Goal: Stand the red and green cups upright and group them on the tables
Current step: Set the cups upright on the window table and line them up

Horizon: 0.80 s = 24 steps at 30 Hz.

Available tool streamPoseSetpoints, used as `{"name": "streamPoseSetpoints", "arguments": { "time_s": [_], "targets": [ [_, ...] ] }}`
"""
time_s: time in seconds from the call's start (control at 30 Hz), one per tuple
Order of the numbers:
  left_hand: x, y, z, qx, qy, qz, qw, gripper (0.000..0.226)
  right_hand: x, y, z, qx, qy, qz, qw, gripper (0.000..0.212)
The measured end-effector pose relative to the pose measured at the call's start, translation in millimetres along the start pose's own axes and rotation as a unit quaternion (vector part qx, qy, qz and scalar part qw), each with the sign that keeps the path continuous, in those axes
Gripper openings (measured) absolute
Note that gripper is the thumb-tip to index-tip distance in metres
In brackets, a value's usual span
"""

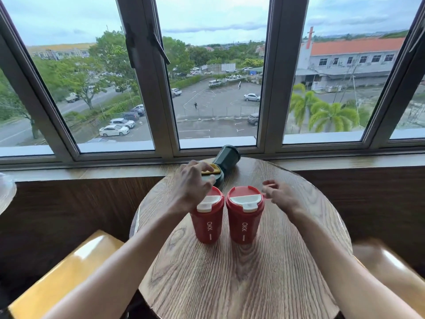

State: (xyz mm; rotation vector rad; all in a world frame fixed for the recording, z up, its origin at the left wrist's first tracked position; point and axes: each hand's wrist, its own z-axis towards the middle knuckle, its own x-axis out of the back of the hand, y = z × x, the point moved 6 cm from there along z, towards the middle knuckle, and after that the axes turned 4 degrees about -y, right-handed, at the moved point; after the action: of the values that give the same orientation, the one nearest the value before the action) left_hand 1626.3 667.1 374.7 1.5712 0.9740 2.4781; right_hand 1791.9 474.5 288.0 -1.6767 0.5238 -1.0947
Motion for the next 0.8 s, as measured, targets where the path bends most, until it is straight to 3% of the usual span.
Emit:
{"name": "streamPoseSetpoints", "arguments": {
  "time_s": [0.3,0.5,0.63,0.8],
  "targets": [
    [-7,4,18,0.08,-0.001,0.067,0.995,0.027,-50,-35,139,-0.076,-0.114,0.064,0.988,0.072],
    [-7,-2,19,0.124,-0.013,0.041,0.991,0.026,-83,-42,196,-0.134,-0.082,0.047,0.986,0.113],
    [-1,-7,26,0.139,-0.025,0.012,0.99,0.024,-94,-44,208,-0.149,-0.082,0.024,0.985,0.112],
    [1,-17,21,0.156,-0.036,-0.031,0.987,0.037,-96,-43,212,-0.126,-0.08,0.068,0.986,0.104]
  ]
}}
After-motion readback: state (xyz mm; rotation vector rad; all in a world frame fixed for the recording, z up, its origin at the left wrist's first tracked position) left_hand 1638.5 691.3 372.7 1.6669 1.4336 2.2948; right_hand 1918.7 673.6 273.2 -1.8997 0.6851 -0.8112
